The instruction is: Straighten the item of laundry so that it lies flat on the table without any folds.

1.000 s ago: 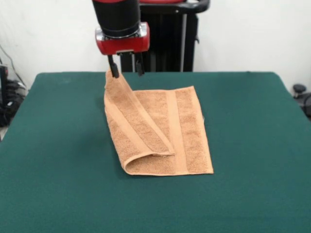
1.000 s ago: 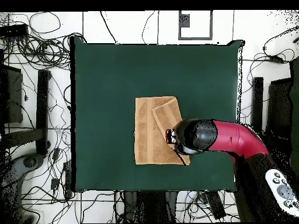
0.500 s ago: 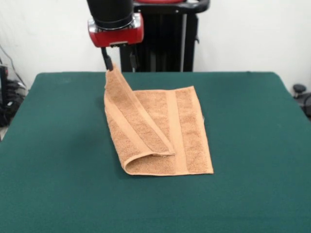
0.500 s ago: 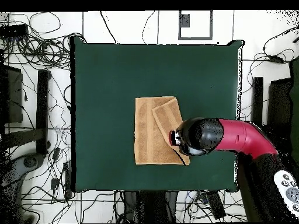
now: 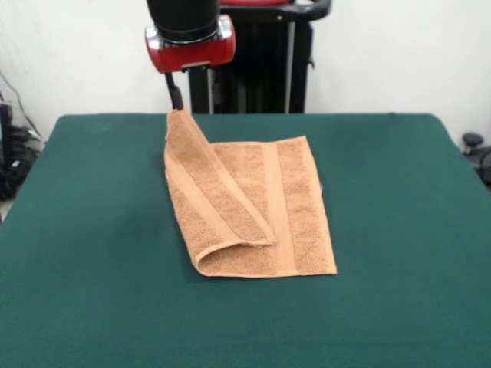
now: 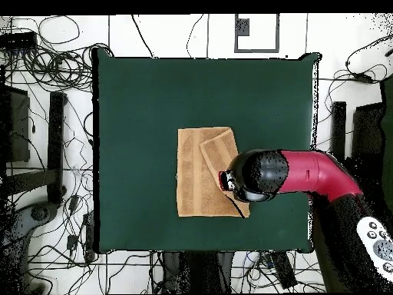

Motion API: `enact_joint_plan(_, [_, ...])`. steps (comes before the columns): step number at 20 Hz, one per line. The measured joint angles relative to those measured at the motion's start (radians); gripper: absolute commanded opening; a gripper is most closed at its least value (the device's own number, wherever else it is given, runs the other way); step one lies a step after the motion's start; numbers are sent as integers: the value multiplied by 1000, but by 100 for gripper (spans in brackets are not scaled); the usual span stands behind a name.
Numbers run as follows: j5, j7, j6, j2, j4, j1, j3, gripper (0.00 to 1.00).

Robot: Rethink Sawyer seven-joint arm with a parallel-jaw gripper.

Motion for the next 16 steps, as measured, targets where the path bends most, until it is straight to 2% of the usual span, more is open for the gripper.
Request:
enact_joint_plan(5, [-25,-12,19,0,-5,-12,41,100])
enact_joint_plan(16, [-95,-130,47,2,-22,-34,97,100])
